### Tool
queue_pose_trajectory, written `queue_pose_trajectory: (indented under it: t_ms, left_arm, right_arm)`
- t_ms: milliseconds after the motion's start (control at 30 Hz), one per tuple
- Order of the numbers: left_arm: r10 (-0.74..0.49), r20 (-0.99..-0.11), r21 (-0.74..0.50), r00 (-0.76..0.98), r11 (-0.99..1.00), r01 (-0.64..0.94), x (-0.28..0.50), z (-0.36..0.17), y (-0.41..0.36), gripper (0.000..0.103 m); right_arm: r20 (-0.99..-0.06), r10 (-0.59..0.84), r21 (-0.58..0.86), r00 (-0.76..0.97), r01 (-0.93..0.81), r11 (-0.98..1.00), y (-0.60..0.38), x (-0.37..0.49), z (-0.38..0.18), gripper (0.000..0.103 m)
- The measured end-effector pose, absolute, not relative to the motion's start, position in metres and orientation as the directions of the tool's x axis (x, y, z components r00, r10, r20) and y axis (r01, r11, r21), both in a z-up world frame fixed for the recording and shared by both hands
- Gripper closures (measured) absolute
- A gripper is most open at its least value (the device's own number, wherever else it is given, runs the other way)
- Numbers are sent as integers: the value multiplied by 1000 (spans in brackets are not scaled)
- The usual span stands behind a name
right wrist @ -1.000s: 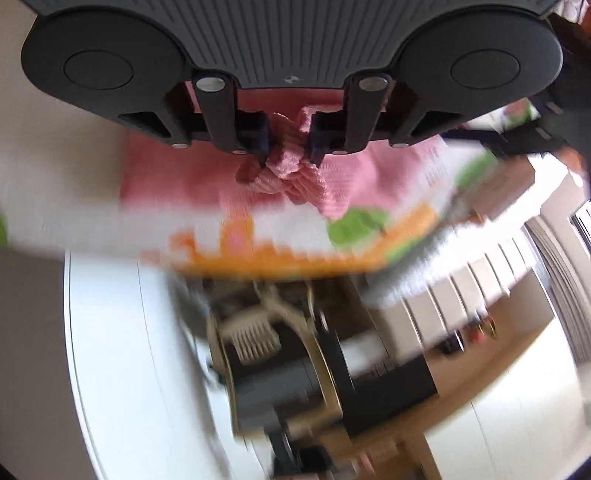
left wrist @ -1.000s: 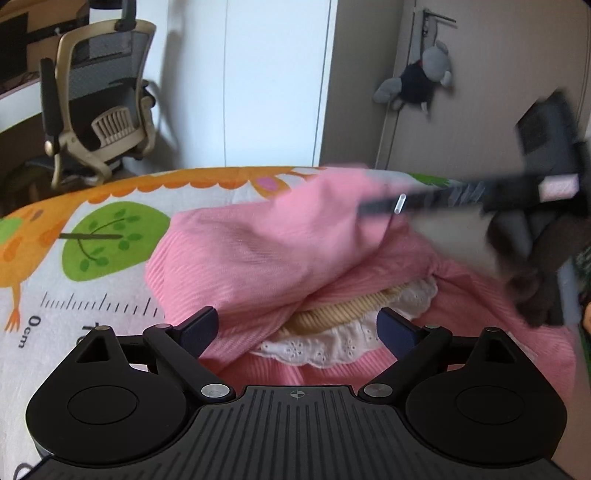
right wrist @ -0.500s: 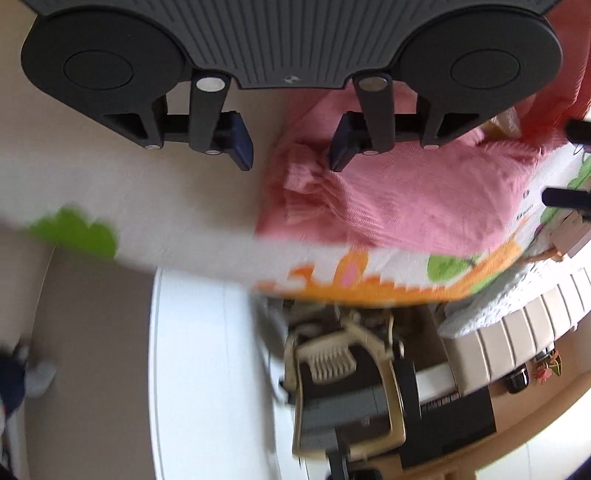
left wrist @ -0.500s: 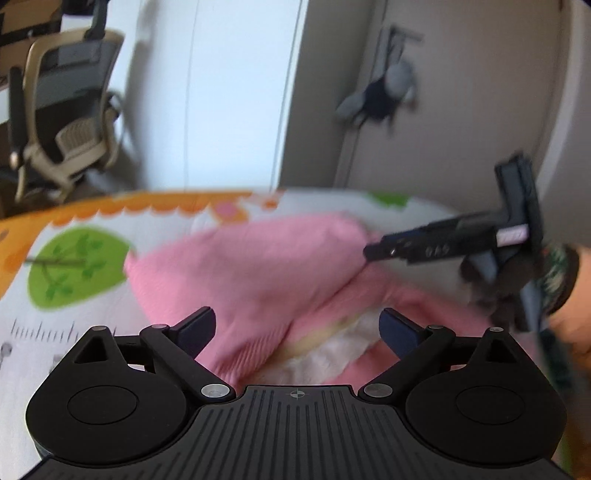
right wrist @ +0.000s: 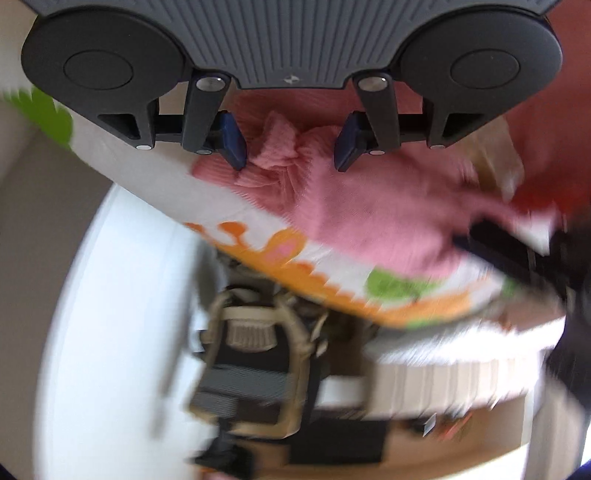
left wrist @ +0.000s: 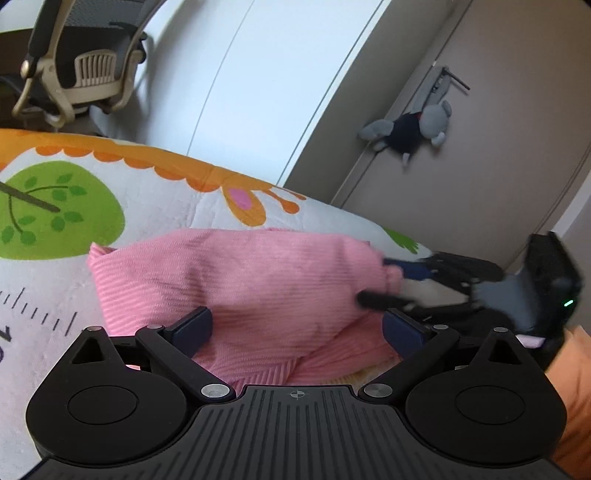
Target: Fold clothes
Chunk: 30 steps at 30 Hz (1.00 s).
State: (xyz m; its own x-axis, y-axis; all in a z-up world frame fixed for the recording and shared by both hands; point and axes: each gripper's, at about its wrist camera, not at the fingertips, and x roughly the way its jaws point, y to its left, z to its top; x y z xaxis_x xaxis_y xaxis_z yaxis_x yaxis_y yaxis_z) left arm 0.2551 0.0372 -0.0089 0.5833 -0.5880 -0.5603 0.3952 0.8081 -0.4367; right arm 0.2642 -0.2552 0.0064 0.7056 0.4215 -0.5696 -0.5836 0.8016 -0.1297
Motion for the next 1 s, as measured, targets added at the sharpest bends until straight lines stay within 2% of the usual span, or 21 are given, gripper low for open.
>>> queue_pose_trajectory:
  t_ms: [33,67,133,167,267,300,367,467,533,633,767,800,833,867,1000]
  left_arm:
    - [-590,-559,-439,582,806,396,255,-9,39,2]
    - [-590,-558,-442,584,807,393,255,-9,41,2]
    - [-587,-556,-446,588,808,385,256,-9,43,2]
    - [-586,-555,-449,591,809,381,257,-9,44,2]
    - [-580,-536,-450,613,811,374,256,-3,49,2]
    - [-580,-525,-454,622,810,372,257,-1,51,2]
    - [-581,-506,-473,637,805,359,258,3,56,1]
    - [-571,-503,-489,649,807,331,258,7,62,1]
    - [-560,-512,-475,652,816,328,257,9,65,1]
    - [-546,-523,-456,654,828,326,255,11,69,1]
    - [-551,-519,-471,654,822,320,258,9,70,0]
    - [-560,-516,-480,648,816,323,259,8,68,0]
    - [-567,-515,-487,643,811,324,261,6,65,0]
    - [-564,-523,-487,639,813,319,262,1,60,0]
    - [-480,-609,-408,631,872,269,268,-23,42,0]
  right_arm:
    - [-584,430,-134,688,-605,785,-250,265,6,73]
    - [-594,460,-87,660,-621,779,-249,263,10,85]
    - [-604,527,28,598,-645,764,-248,259,20,86]
    - [-584,590,147,558,-642,752,-256,257,33,86]
    - [-438,764,479,475,-596,645,-287,255,67,86]
    - [-394,776,511,492,-585,630,-296,253,76,87]
    - [-343,745,514,572,-549,659,-310,249,92,86]
    - [-376,567,399,733,-425,813,-319,249,98,85]
    - [-399,496,350,771,-372,860,-321,252,92,82]
    - [-428,478,340,767,-353,872,-319,253,80,80]
    - [-458,498,277,736,-414,867,-295,254,68,80]
    - [-471,508,262,721,-435,861,-287,257,62,79]
    - [-484,517,247,706,-457,855,-279,260,56,73]
    - [-502,520,233,691,-471,851,-272,264,50,69]
    - [-628,437,173,644,-432,885,-259,278,5,69]
